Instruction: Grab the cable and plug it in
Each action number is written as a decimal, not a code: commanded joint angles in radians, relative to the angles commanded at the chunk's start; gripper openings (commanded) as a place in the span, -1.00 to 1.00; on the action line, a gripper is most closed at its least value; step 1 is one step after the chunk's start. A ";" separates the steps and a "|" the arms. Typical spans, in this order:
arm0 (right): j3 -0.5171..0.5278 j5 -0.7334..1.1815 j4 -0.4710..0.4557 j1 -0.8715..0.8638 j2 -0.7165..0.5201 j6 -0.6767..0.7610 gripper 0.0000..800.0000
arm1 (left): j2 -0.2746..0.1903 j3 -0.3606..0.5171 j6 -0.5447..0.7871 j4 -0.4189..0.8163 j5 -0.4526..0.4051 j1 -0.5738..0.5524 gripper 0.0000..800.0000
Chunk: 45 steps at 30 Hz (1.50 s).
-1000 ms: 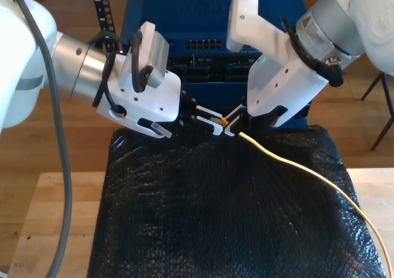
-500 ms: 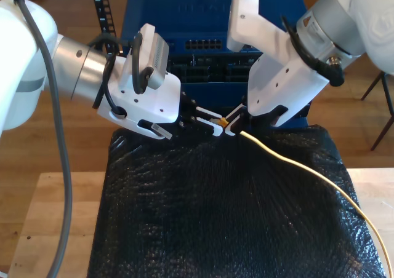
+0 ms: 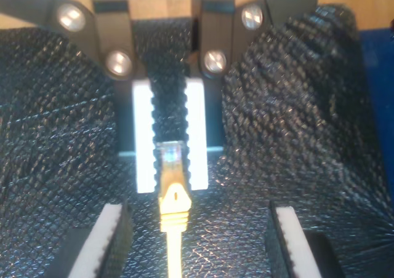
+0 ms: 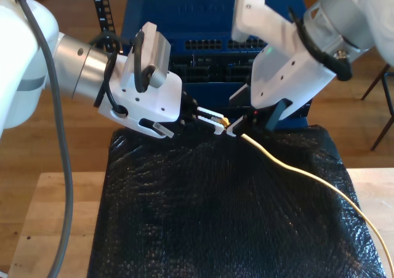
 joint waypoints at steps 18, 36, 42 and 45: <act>0.008 0.000 -0.002 0.002 -0.101 -0.258 0.83 | 0.012 -0.002 -0.032 -0.140 0.015 0.054 -0.99; 0.021 -0.008 0.002 0.002 -0.238 -0.442 0.97 | 0.078 -0.002 -0.101 -0.296 0.230 0.152 -1.00; 0.021 -0.015 0.005 0.003 -0.262 -0.468 0.97 | 0.098 -0.006 -0.112 -0.305 0.252 0.178 -1.00; 0.025 -0.044 0.005 0.005 -0.279 -0.471 0.97 | 0.110 -0.006 -0.135 -0.307 0.275 0.178 -1.00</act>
